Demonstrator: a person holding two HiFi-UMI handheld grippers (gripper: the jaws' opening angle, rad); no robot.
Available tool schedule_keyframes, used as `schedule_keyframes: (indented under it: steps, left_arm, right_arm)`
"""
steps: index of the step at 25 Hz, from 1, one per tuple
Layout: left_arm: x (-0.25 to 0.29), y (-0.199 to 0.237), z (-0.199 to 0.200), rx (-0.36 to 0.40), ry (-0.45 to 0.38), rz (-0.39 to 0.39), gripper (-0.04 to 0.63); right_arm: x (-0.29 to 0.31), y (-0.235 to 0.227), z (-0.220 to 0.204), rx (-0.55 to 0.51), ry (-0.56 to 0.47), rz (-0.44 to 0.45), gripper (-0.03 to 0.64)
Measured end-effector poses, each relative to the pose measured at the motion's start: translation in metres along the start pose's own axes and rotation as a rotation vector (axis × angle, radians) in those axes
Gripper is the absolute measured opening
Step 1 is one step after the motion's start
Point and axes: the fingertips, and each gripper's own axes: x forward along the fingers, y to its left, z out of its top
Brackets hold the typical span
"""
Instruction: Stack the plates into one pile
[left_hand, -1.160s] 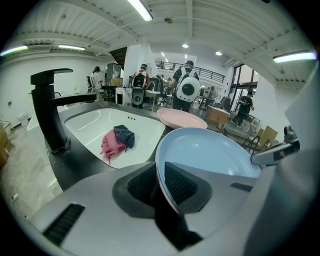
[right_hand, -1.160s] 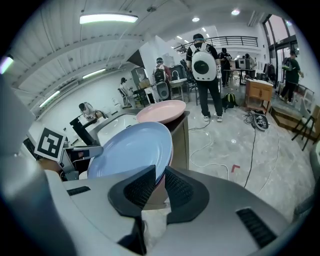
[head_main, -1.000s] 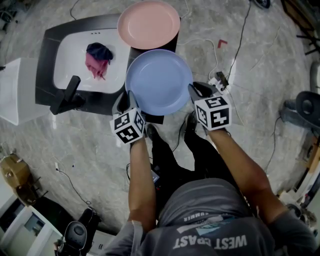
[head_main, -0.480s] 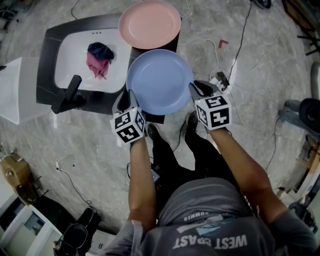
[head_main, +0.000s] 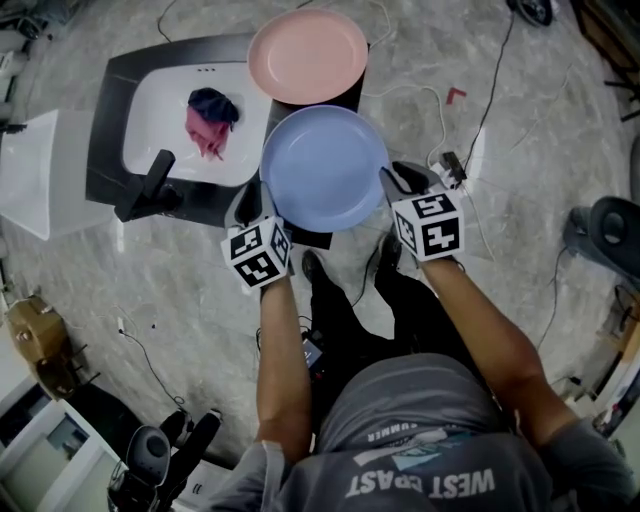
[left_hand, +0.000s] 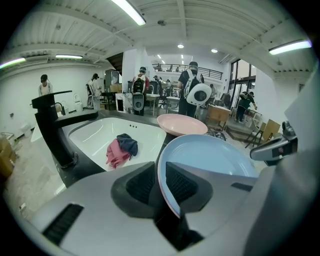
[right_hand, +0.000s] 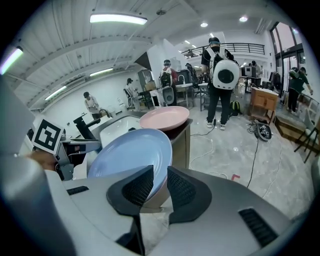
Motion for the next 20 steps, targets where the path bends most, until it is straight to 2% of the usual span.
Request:
schedule_keyframes:
  steps: [13,20]
  left_arm:
    - [-0.037,-0.016,0.025,0.032,-0.058,0.093,0.071]
    - [-0.044,-0.019,0.056,0.064,-0.096,0.079,0.071]
  right_arm:
    - [-0.02,-0.018,0.029,-0.053,-0.057,0.069,0.106]
    - [-0.023,-0.029,0.051,-0.043,-0.09,0.054,0.106]
